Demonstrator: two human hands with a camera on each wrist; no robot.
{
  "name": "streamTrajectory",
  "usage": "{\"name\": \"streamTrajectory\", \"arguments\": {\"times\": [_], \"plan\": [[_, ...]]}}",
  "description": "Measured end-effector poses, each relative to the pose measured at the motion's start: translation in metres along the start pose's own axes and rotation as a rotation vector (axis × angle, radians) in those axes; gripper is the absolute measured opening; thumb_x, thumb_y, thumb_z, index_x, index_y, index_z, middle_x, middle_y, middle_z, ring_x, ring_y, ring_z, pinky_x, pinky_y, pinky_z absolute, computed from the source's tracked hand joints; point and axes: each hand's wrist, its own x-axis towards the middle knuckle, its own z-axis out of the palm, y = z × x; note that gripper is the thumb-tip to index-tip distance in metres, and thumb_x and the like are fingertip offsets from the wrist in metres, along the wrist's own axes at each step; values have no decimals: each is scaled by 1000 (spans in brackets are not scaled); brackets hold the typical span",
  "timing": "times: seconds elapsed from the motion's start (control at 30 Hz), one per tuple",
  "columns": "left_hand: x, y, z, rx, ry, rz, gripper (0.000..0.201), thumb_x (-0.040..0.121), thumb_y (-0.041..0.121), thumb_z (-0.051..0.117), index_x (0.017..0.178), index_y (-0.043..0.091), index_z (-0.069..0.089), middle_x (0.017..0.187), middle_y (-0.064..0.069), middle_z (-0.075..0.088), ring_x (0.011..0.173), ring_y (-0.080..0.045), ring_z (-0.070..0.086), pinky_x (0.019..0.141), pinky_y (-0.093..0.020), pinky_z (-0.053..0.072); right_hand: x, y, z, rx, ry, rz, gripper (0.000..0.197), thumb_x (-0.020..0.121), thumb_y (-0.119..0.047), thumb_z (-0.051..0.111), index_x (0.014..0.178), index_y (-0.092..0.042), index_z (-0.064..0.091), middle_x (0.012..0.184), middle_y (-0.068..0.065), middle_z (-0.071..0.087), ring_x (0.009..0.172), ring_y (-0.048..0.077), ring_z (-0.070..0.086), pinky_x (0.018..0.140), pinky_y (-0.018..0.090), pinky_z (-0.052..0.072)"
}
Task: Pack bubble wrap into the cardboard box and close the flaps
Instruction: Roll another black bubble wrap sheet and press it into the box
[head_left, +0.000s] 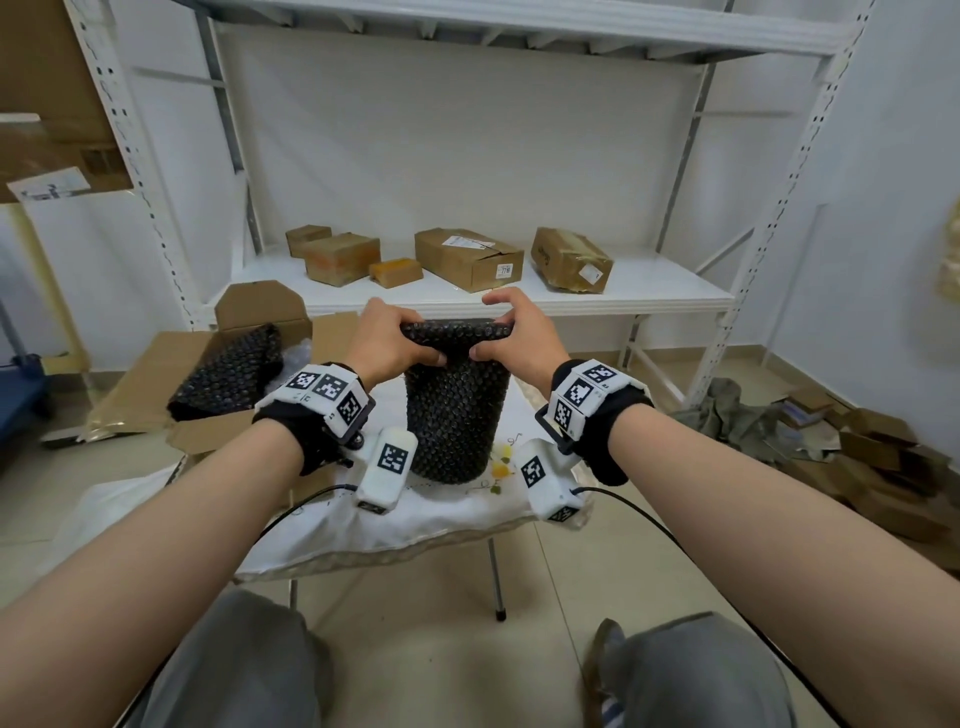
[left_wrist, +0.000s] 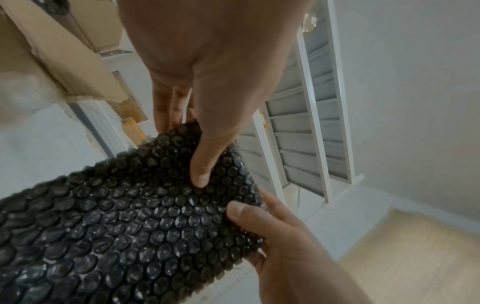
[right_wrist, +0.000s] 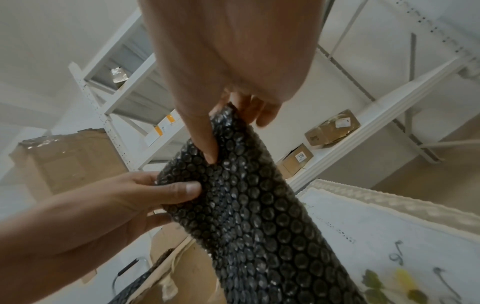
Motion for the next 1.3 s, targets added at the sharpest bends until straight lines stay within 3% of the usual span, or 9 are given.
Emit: {"name": "streamTrajectory", "arguments": {"times": [0.1,0.23,0.37,0.5,0.7,0.83,1.03,1.17,1.3], "plan": [[-4,3,-9,-219,-66,-5,34,64,30,89,81,5,73,81,-12,70,71,-15,62,64,-27,46,-1,0,0,112,95,20,58,67,-22,85,117,-29,56,102,-3,54,104,22,54,87,36,49],[-10,11,-22,-431,-119,-52,38,80,20,79,114,8,70,109,-4,73,98,-13,69,84,-23,53,-5,-8,1,420,-1,58,61,75,-14,82,126,-23,49,108,4,62,96,20,65,81,31,57],[-12,8,-34,-446,-102,-57,39,83,29,77,117,13,69,112,-2,72,102,-12,68,92,-26,52,-3,-13,9,545,-82,119,66,77,1,77,130,-22,47,109,7,64,96,21,67,85,38,59],[-18,-7,-50,-157,-69,-2,45,76,43,80,109,15,68,102,1,70,94,-10,64,84,-25,50,2,-9,18,545,-12,235,63,77,3,73,132,-14,47,114,13,65,101,28,67,89,43,57],[-32,-44,-59,394,-253,-206,74,53,45,93,107,15,52,107,-5,58,95,-22,56,85,-39,51,-1,2,27,519,51,401,96,66,-10,70,150,-18,26,125,17,59,106,31,63,94,47,53],[-45,-61,-57,664,-204,-311,97,56,39,93,130,8,37,124,-14,52,115,-36,54,92,-47,50,-1,11,30,544,87,436,86,64,-9,68,144,-12,35,121,17,62,103,32,64,90,49,55],[-60,-73,-43,717,-205,-344,44,73,24,79,111,7,63,102,-11,65,92,-30,64,73,-36,53,-4,16,33,576,102,434,48,76,0,63,121,-11,48,115,17,64,103,32,65,87,44,56],[-67,-70,-29,706,-89,-248,54,77,22,63,129,10,52,103,-11,66,94,-33,65,77,-39,52,-6,15,35,606,113,415,46,77,1,62,121,-10,51,113,15,64,101,31,64,86,43,55],[-65,-55,-31,656,-22,-151,30,82,22,58,108,8,60,104,-12,65,95,-35,64,75,-39,49,-5,8,26,694,185,369,46,69,-3,63,111,-16,53,111,13,66,102,30,65,93,50,53]]}}
